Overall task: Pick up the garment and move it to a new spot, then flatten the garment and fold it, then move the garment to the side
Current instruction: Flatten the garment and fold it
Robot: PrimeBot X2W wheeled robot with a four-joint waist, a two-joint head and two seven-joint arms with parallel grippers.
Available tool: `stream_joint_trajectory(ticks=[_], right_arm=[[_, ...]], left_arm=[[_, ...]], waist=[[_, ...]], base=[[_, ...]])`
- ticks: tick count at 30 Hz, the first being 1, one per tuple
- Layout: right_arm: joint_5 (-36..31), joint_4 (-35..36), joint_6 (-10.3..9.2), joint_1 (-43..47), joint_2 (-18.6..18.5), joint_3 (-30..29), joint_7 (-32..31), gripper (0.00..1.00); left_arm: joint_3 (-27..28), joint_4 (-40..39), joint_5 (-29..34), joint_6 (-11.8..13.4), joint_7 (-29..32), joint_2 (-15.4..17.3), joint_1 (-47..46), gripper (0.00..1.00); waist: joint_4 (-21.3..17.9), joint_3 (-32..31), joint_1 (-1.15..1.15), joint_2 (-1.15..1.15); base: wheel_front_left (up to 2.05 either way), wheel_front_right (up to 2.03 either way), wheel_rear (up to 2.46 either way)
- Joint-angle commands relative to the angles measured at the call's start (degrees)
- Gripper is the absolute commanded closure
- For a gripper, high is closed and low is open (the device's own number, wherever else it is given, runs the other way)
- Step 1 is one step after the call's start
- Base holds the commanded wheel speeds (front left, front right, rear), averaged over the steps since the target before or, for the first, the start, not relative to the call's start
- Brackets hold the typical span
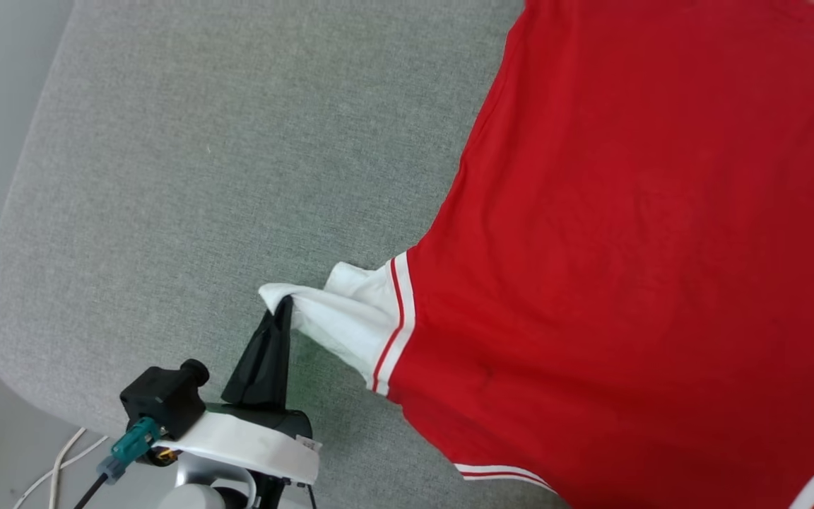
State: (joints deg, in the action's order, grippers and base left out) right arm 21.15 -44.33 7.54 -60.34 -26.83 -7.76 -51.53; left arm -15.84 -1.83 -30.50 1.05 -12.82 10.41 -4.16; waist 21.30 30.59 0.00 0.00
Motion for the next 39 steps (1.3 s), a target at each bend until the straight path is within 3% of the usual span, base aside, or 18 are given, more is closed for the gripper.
stream_joint_trajectory(ticks=[1, 7, 13, 20, 26, 31, 34, 35, 36, 37, 39], right_arm=[[-1.64, -2.04, -0.1, 4.56, 0.53, 1.47, -1.93, 1.0], [-0.81, 4.13, -0.07, 6.08, -2.86, 5.48, -2.83, 1.0], [2.78, 13.49, -0.07, 13.29, -4.65, 10.21, -4.14, 1.0], [6.6, 30.7, -0.07, 29.6, -6.03, 11.76, -7.51, 1.0], [6.05, 42.5, -0.07, 49.04, -4.46, 10.05, -10.59, 1.0], [5.89, 46.81, -0.07, 64.53, 0.16, 7.79, -12.05, 1.0], [5.62, 46.89, -0.06, 69.49, 4.15, 6.22, -10.18, 1.0], [6.14, 46.39, -0.07, 70.42, 6.0, 5.6, -9.15, 0.91], [6.57, 46.19, -0.05, 70.86, 7.46, 5.33, -7.77, 0.54], [6.35, 46.19, -0.06, 70.87, 8.35, 4.75, -5.52, 0.0], [6.2, 46.1, -0.06, 70.23, 9.78, 4.07, -0.36, 0.0]], left_arm=[[0.46, 0.27, 0.0, 0.31, 0.08, 0.65, -0.13, 1.0], [1.6, 1.25, 0.05, 1.15, 1.04, 2.7, 1.64, 1.0], [3.93, 1.36, -0.2, 2.73, 2.59, 5.46, 3.75, 1.0], [8.27, -0.36, -1.34, 5.46, 5.1, 9.4, 8.36, 1.0], [10.36, -2.1, -2.22, 7.13, 7.66, 11.69, 12.13, 1.0], [10.86, -3.57, -2.48, 8.19, 9.75, 12.64, 14.06, 1.0], [10.56, -4.25, -2.71, 8.43, 10.82, 12.88, 14.29, 1.0], [10.39, -4.4, -2.69, 8.56, 11.06, 12.88, 14.25, 1.0], [10.19, -4.54, -2.64, 8.61, 11.44, 12.93, 14.1, 1.0], [10.04, -4.65, -2.6, 8.6, 11.58, 12.94, 13.91, 1.0], [9.74, -4.85, -2.43, 8.69, 12.08, 13.08, 13.58, 1.0]], waist=[[-1.23, -2.67, 0.0, 0.0], [-5.04, -9.66, 0.0, 0.0], [-10.35, -15.19, 0.0, 0.0], [-18.68, -20.69, 0.0, 0.0], [-24.28, -23.99, 0.0, 0.0], [-26.96, -25.15, 0.0, 0.0], [-28.11, -24.96, 0.0, 0.0], [-28.38, -24.8, 0.0, 0.0], [-28.58, -24.68, 0.0, 0.0], [-28.73, -24.57, 0.0, 0.0], [-28.97, -24.34, 0.0, 0.0]], base=[[0.0, 0.0, 0.0], [0.0, 0.0, 0.0], [0.0, 0.0, 0.0], [0.0, 0.0, 0.0], [0.0, 0.0, 0.0], [0.0, 0.0, 0.0], [0.0, 0.0, 0.0], [0.0, 0.0, 0.0], [0.0, 0.0, 0.0], [0.0, 0.0, 0.0], [0.0, 0.0, 0.0]])
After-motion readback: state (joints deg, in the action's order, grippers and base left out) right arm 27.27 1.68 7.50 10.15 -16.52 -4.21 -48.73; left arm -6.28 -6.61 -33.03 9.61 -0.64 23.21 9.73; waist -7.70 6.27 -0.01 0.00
